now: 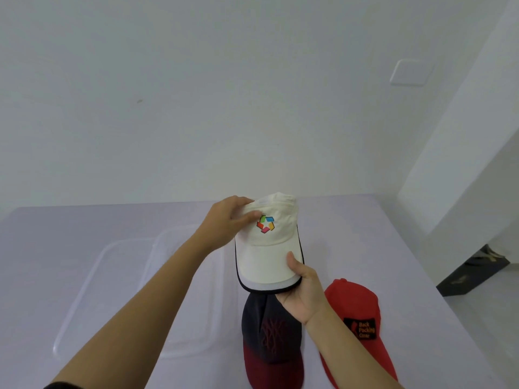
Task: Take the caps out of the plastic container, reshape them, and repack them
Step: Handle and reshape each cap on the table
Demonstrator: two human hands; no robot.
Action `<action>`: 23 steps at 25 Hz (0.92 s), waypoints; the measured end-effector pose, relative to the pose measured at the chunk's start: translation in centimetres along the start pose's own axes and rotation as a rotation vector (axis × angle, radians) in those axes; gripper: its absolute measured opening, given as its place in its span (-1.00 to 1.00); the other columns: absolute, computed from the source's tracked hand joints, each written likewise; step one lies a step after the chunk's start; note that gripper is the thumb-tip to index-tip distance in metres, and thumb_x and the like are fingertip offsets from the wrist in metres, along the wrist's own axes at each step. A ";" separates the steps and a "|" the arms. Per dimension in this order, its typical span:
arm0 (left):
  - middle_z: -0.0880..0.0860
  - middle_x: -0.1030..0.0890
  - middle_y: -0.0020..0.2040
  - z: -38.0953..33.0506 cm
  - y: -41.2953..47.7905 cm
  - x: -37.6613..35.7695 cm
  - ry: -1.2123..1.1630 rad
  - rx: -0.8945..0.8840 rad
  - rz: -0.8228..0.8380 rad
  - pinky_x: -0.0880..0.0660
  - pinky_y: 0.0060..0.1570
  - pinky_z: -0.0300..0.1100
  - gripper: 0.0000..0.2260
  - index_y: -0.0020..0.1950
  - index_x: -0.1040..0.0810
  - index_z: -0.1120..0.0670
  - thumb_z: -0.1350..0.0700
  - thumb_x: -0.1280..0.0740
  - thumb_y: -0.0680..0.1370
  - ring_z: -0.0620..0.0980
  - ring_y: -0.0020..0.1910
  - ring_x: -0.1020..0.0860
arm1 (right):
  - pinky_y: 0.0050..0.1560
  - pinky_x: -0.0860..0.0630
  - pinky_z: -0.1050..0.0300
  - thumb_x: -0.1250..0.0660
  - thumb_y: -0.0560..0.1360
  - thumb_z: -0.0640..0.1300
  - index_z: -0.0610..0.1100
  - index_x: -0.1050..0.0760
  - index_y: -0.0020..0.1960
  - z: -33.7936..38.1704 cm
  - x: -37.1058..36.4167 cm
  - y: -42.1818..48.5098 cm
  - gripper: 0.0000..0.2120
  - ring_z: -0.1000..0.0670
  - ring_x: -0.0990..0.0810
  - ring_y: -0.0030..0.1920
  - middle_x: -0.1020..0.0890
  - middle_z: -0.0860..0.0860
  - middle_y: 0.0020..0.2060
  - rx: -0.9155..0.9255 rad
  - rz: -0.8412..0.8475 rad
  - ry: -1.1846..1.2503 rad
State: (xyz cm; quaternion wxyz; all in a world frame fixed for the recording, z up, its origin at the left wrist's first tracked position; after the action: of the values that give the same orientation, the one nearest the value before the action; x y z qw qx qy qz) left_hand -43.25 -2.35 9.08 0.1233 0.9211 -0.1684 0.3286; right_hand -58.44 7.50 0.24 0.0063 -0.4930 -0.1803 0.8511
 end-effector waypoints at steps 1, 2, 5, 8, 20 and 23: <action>-0.01 -0.60 -0.07 -0.1 0.1 0.5 -0.063 0.022 0.043 -0.46 -0.05 -0.20 -0.77 -0.01 -0.62 0.05 -0.07 -0.30 0.55 -0.04 -0.08 -0.54 | -0.09 -0.64 -0.01 -0.68 0.00 -0.13 -0.24 -0.49 0.25 -0.1 -0.1 -0.1 -0.14 -0.19 -0.64 0.10 -0.61 -0.22 0.17 -0.010 0.005 -0.007; 0.00 -0.58 -0.13 -0.2 0.2 1.0 -0.122 0.042 0.073 -0.46 -0.07 -0.14 -0.74 -0.10 -0.63 0.09 -0.06 -0.28 0.56 -0.03 -0.14 -0.53 | -0.08 -0.64 -0.02 -0.68 0.00 -0.13 -0.24 -0.51 0.23 -0.2 -0.2 -0.1 -0.17 -0.19 -0.64 0.10 -0.61 -0.22 0.17 -0.023 0.014 -0.015; -0.01 -0.50 -0.16 -0.9 0.5 1.9 -0.029 0.011 0.074 -0.40 -0.13 -0.21 -0.75 -0.20 -0.56 0.08 -0.07 -0.29 0.55 -0.07 -0.18 -0.48 | -0.06 -0.64 -0.02 -0.68 0.01 -0.13 -0.23 -0.55 0.18 -0.3 -0.3 -0.2 -0.23 -0.20 -0.64 0.10 -0.61 -0.22 0.17 -0.028 0.030 -0.024; -0.11 -0.57 -0.08 -2.3 0.3 1.5 0.067 -0.092 0.082 -0.41 -0.13 -0.36 -0.76 0.10 -0.52 -0.06 -0.04 -0.41 0.47 -0.18 -0.06 -0.53 | 0.00 -0.63 -0.01 -0.68 0.01 -0.11 -0.23 -0.57 0.17 -0.1 -0.4 0.0 -0.25 -0.17 -0.63 0.12 -0.60 -0.21 0.18 -0.005 0.023 -0.034; 0.02 -0.50 -0.34 -4.9 0.5 0.3 0.378 -0.098 0.246 -0.37 -0.31 -0.13 -0.69 -0.31 -0.41 0.09 -0.10 -0.37 0.44 0.00 -0.34 -0.47 | 0.17 -0.55 -0.04 -0.58 0.20 -0.01 -0.16 -0.51 0.26 -0.8 -1.6 -0.5 -0.32 -0.14 -0.59 0.19 -0.61 -0.16 0.19 0.002 0.022 -0.140; 0.00 -0.39 -0.46 -5.0 0.9 0.4 0.326 -0.045 0.234 -0.27 -0.40 -0.22 -0.59 -0.41 -0.29 0.10 -0.08 -0.29 0.54 -0.04 -0.45 -0.37 | 0.11 -0.58 0.01 -0.60 0.18 -0.01 -0.15 -0.49 0.28 -1.0 -1.8 -0.8 -0.28 -0.13 -0.57 0.22 -0.59 -0.15 0.21 0.005 0.050 -0.186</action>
State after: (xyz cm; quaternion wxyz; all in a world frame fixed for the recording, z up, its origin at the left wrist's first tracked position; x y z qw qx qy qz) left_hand -46.13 -1.62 13.24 0.1304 0.8268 -0.2594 0.4818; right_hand -56.81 8.20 1.58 -0.0306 -0.4164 -0.1657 0.8934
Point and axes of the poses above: each hand's wrist, its own y-axis towards the middle knuckle, its own x-axis out of the back of the hand, z = x × y, the point moved 1 cm from there along y, towards the middle knuckle
